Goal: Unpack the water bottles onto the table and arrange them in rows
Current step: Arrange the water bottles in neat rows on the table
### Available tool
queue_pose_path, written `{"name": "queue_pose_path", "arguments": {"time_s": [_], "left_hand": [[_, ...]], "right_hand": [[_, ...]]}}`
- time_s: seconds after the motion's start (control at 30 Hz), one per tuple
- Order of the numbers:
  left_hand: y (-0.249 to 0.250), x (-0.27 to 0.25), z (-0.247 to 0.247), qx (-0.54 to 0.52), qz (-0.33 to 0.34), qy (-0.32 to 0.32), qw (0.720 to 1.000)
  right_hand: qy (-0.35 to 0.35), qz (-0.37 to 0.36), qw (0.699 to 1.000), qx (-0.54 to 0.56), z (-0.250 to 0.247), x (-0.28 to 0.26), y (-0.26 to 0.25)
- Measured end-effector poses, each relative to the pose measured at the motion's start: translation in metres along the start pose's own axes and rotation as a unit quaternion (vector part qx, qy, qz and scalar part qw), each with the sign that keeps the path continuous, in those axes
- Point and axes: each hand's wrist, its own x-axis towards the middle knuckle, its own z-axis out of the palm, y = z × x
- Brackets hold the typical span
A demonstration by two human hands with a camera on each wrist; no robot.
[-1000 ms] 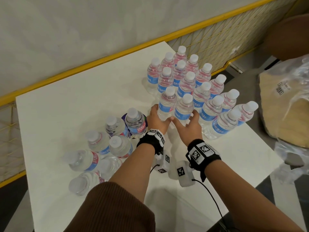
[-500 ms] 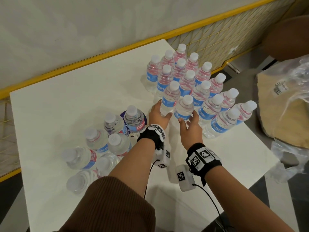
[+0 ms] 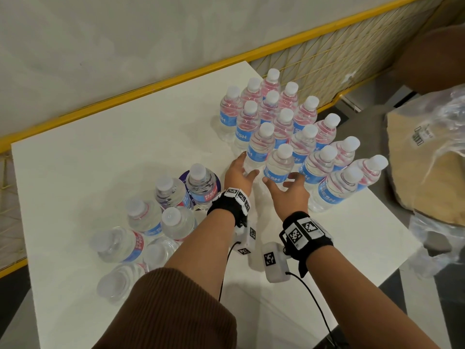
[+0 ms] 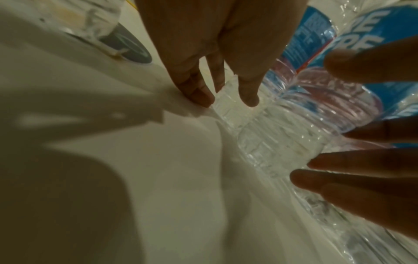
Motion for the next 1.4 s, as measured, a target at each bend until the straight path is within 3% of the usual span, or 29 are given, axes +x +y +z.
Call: {"name": "queue_pose_path", "arguments": {"time_s": [0.2,0.77,1.03,1.4], "left_hand": [[-0.001,0.004,0.001,0.013,-0.001,-0.007,1.0],[0.007,0.0,0.002,0.015,0.01,0.009,1.0],[0.004,-0.002,0.004,0.005,-0.005,0.027,1.0],[0.005,0.003,0.005,-0.004,-0.01,0.04,0.999]], "right_hand": [[-0.018,-0.041,0.998,-0.045,0.0,0.006,-0.002],[0.005,0.023,1.0,-0.006,-0.001,0.006,-0.008],[0.008,-0.015,1.0,-0.01,0.001,0.003,-0.007],[0.027,0.007,0.999,0.021,0.005,0.008,-0.016]]}}
